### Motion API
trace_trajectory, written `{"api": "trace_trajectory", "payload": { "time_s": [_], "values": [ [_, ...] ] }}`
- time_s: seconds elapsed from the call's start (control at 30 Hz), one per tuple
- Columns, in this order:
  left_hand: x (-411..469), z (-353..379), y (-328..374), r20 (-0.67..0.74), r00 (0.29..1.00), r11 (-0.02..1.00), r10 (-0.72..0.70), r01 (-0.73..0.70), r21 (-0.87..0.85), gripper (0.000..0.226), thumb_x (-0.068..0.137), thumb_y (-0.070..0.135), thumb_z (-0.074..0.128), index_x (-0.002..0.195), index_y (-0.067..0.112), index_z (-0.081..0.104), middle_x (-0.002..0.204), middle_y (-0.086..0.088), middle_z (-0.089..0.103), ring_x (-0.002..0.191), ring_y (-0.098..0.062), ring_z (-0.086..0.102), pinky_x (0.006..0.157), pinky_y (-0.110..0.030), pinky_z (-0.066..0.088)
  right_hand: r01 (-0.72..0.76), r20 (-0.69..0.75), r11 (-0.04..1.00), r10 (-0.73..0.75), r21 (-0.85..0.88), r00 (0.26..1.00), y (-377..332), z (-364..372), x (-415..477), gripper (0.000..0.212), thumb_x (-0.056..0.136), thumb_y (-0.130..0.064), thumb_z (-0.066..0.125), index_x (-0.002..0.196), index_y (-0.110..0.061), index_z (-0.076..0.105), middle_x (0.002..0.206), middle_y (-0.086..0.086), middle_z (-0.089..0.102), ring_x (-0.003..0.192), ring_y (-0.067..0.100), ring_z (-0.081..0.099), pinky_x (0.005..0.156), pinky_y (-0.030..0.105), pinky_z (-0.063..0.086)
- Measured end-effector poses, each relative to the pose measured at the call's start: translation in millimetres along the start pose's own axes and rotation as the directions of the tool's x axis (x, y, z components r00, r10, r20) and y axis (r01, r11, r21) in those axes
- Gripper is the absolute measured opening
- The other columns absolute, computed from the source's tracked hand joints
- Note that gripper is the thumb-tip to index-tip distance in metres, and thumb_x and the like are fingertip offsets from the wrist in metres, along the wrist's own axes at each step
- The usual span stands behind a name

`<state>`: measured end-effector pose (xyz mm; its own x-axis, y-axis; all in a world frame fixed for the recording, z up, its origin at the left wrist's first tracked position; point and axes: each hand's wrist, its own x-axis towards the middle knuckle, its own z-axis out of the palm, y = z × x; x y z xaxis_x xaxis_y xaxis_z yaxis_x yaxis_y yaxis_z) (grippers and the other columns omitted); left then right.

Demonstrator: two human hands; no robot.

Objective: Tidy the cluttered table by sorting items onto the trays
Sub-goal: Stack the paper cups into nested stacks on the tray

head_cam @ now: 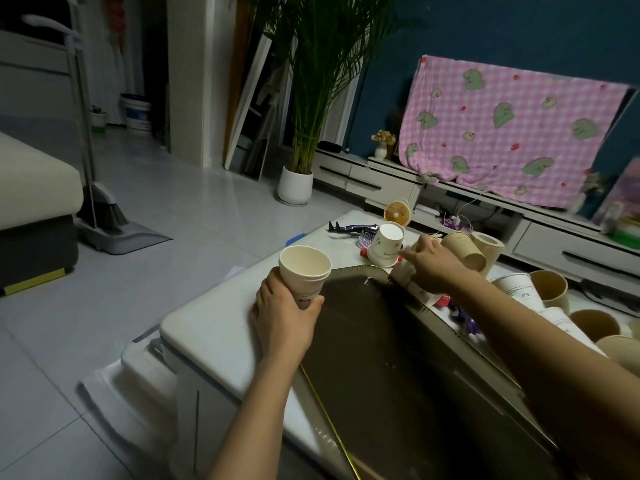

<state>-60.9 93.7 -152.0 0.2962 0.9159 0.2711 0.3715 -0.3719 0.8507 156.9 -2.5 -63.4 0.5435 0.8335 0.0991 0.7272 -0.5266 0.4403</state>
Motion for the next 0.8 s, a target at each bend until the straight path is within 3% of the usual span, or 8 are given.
{"api": "trace_trajectory", "payload": {
  "time_s": [0.1,0.23,0.33,0.43,0.5,0.57,0.67,0.8],
  "values": [
    [-1,0,1,0.011,1.000,1.000,0.018,-0.018,-0.006,0.076,0.075,0.035,0.072,0.135,0.008,0.033,0.138,-0.011,0.042,0.130,-0.026,0.034,0.103,-0.038,0.029,0.001,0.074,1.000,-0.003,0.025,0.997,-6,1,2,0.052,0.091,-0.022,0.053,0.140,-0.022,0.036,0.137,0.015,0.030,0.122,0.027,0.036,0.098,0.034,0.038],
    [0,1,-2,0.033,0.999,0.999,0.036,-0.036,0.013,0.079,0.077,0.038,0.070,0.137,0.008,0.030,0.141,-0.010,0.039,0.132,-0.024,0.031,0.105,-0.037,0.028,0.024,0.004,0.999,-0.024,-0.026,1.000,-11,-9,1,0.034,0.091,-0.028,0.055,0.121,-0.012,0.055,0.127,0.014,0.038,0.112,0.025,0.043,0.091,0.033,0.044],
    [1,2,-1,0.032,0.999,0.999,0.027,-0.028,0.025,0.080,0.076,0.039,0.070,0.137,0.008,0.030,0.141,-0.010,0.039,0.133,-0.024,0.030,0.105,-0.037,0.028,0.025,-0.063,0.998,-0.022,0.050,0.998,-8,-31,-10,0.026,0.092,-0.026,0.053,0.109,-0.008,0.060,0.119,0.013,0.049,0.105,0.025,0.049,0.085,0.033,0.045],
    [1,1,1,0.040,0.999,0.999,0.034,-0.036,0.041,0.080,0.076,0.042,0.070,0.137,0.010,0.031,0.142,-0.007,0.039,0.134,-0.022,0.028,0.106,-0.037,0.027,0.094,-0.297,0.964,-0.017,0.248,0.955,-13,-61,-27,0.017,0.092,-0.020,0.052,0.092,-0.004,0.059,0.100,0.015,0.061,0.084,0.027,0.055,0.072,0.039,0.049],
    [1,0,1,0.046,0.998,0.998,0.040,-0.043,0.050,0.080,0.076,0.043,0.069,0.138,0.011,0.030,0.143,-0.006,0.038,0.135,-0.021,0.027,0.106,-0.037,0.027,0.209,-0.527,0.908,0.015,0.362,0.850,-29,-79,-40,0.013,0.092,-0.016,0.051,0.090,-0.004,0.056,0.096,0.013,0.061,0.079,0.022,0.051,0.066,0.035,0.046],
    [1,-1,-1,0.060,0.997,0.998,0.038,-0.041,0.044,0.081,0.076,0.043,0.069,0.140,0.012,0.029,0.144,-0.006,0.037,0.135,-0.022,0.026,0.108,-0.038,0.027,0.323,-0.650,0.834,0.056,0.448,0.758,-51,-96,-51,0.013,0.092,-0.015,0.050,0.094,-0.003,0.056,0.099,0.012,0.060,0.084,0.020,0.052,0.069,0.031,0.045],
    [1,-2,-1,0.076,0.996,0.998,0.047,-0.049,0.025,0.077,0.076,0.040,0.069,0.138,0.014,0.033,0.141,-0.006,0.041,0.134,-0.023,0.030,0.107,-0.040,0.030,0.459,-0.646,0.724,-0.024,0.515,0.763,-87,-106,-59,0.011,0.092,-0.013,0.051,0.094,-0.005,0.059,0.096,0.008,0.060,0.089,0.024,0.055,0.072,0.033,0.047],
    [0,-4,1,0.042,0.998,0.999,0.036,-0.035,-0.023,0.058,0.075,0.035,0.065,0.126,0.018,0.045,0.129,-0.006,0.050,0.126,-0.025,0.039,0.097,-0.036,0.035,0.509,-0.483,0.797,-0.322,0.326,0.814,-129,-77,-58,0.014,0.089,-0.012,0.052,0.098,-0.008,0.062,0.100,0.009,0.062,0.090,0.023,0.044,0.070,0.028,0.029]
  ]
}}
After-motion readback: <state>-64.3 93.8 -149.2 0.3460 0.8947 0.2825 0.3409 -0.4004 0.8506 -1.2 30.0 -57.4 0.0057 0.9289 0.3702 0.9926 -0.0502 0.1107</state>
